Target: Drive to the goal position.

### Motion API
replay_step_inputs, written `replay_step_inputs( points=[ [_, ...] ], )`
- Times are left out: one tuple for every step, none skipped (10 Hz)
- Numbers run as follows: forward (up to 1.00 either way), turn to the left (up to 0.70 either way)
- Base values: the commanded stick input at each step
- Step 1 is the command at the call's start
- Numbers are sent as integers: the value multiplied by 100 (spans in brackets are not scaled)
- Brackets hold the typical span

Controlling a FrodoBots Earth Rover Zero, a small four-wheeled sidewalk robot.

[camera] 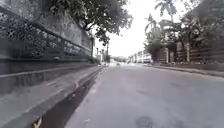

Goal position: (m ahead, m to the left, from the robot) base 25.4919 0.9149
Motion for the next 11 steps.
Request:
replay_step_inputs(
  points=[
    [100, 0],
    [100, 0],
    [100, 0],
    [100, 0],
    [100, 0],
    [100, 0],
    [100, 0],
    [100, 0],
    [100, 0],
    [100, 0],
    [100, 0]
  ],
)
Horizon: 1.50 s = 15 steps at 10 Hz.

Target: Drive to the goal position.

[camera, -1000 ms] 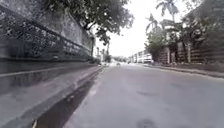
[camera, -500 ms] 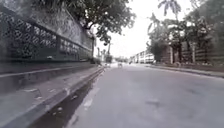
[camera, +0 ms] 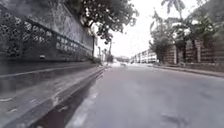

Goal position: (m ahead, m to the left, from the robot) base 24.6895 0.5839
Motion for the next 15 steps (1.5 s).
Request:
replay_step_inputs(
  points=[
    [100, 0],
    [100, 0],
    [100, 0],
    [100, 0],
    [100, 0],
    [100, 0],
    [100, 0],
    [100, 0],
    [100, 0],
    [100, 0],
    [100, 0],
    [100, 0],
    [100, 0],
    [100, 0],
    [100, -7]
  ],
)
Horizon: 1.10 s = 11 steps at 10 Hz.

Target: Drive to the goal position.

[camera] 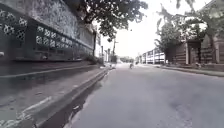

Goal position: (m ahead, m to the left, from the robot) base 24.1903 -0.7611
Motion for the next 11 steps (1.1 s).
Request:
replay_step_inputs(
  points=[
    [100, -26],
    [100, -40],
    [100, -40],
    [100, -39],
    [100, 0],
    [100, 0],
    [100, 0],
    [100, 0],
    [100, 0],
    [100, 0],
    [100, 0]
  ],
)
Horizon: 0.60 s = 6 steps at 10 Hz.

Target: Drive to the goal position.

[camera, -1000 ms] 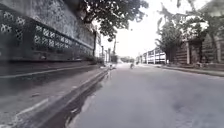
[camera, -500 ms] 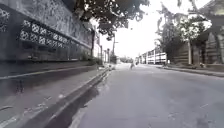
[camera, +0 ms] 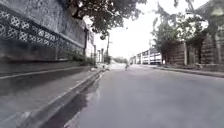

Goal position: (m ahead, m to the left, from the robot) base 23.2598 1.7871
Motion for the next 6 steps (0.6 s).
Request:
replay_step_inputs(
  points=[
    [100, 0],
    [100, 0],
    [100, 0],
    [100, 0],
    [100, 0],
    [100, 0]
  ],
)
